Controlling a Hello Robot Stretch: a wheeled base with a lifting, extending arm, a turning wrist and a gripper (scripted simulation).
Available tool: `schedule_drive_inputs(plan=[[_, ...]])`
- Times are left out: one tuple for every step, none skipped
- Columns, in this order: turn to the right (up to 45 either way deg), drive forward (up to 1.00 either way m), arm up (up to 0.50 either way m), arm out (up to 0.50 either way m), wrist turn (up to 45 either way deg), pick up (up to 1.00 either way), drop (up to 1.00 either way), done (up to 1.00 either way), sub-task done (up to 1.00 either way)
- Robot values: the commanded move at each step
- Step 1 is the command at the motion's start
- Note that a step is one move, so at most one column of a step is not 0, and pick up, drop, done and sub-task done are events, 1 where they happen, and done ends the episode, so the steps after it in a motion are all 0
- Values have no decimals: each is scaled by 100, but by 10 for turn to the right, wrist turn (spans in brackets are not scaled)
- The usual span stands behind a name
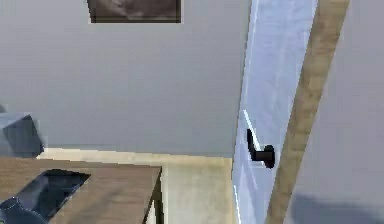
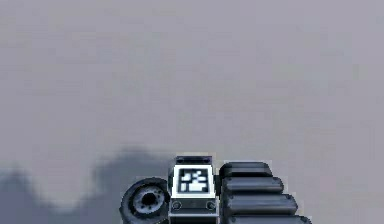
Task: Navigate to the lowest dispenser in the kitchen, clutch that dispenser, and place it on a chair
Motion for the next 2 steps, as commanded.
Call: schedule_drive_inputs(plan=[[-450, 0, 0, 0, 0, 0, 0, 0, 0], [-450, 0, 0, 0, 0, 0, 0, 0, 0]])
